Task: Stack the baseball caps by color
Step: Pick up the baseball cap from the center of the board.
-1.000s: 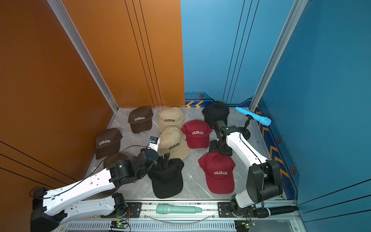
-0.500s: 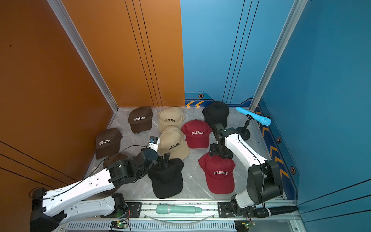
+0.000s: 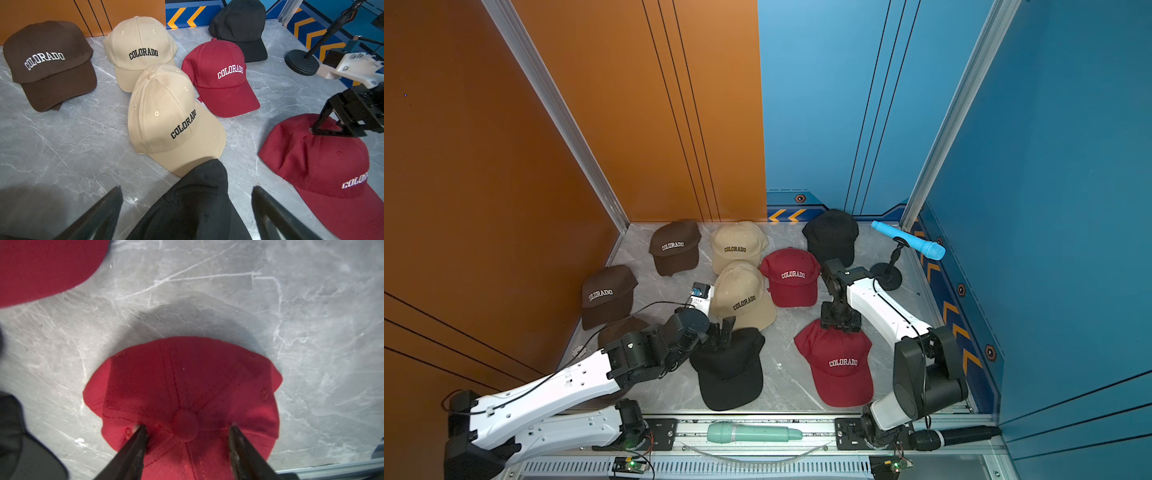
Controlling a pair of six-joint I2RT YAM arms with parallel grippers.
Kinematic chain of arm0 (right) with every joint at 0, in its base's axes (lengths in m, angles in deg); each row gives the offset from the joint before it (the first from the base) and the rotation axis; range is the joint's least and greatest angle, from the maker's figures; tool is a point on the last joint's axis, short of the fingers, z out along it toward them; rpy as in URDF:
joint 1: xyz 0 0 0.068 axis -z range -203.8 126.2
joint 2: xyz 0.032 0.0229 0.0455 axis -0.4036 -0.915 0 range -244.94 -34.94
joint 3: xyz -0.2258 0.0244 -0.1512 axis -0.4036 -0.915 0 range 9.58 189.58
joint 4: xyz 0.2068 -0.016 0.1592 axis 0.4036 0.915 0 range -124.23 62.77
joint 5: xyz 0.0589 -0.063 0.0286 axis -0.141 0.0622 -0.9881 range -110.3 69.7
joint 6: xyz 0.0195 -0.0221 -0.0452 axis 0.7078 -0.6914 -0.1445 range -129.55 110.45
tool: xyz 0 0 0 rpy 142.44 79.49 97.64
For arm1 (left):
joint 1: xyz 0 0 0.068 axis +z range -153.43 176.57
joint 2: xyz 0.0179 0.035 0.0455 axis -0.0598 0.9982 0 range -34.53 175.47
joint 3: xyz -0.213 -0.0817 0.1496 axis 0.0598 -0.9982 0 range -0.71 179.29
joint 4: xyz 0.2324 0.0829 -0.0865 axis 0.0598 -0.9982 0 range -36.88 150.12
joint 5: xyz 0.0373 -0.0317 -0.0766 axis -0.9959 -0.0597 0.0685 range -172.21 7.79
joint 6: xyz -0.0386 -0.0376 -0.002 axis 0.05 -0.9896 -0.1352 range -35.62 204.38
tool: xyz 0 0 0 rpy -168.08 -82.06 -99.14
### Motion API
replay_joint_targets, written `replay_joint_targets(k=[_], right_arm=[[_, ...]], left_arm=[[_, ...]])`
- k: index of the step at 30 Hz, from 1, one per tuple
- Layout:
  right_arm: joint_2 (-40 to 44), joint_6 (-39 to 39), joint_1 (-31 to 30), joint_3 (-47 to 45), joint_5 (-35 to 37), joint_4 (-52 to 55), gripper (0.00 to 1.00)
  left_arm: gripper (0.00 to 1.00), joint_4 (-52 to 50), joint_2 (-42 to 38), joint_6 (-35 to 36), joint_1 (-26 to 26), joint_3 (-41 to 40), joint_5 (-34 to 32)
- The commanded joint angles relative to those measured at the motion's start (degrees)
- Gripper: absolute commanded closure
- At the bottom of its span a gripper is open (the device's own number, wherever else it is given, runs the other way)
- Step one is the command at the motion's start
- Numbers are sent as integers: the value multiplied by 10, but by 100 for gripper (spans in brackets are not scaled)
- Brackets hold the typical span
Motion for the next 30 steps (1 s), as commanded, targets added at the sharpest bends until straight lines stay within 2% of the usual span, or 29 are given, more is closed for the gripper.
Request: replay_joint_targets(k=[1, 6, 14, 22, 30], right_arm=[[-16, 0, -3, -9, 0, -3, 50], [-27, 2, -5, -4, -11, -10, 63], [-21, 6, -14, 5, -12, -9, 73], [0, 7, -19, 22, -1, 13, 76], [33, 15, -39, 97, 16, 51, 76]], left_arm=[[2, 7, -14, 7, 6, -5, 1], [2, 2, -34, 8, 9, -8, -5], [2, 9, -35, 5, 18, -15, 1], [2, 9, -26, 3, 19, -13, 4], [2, 11, -20, 10, 20, -7, 9]])
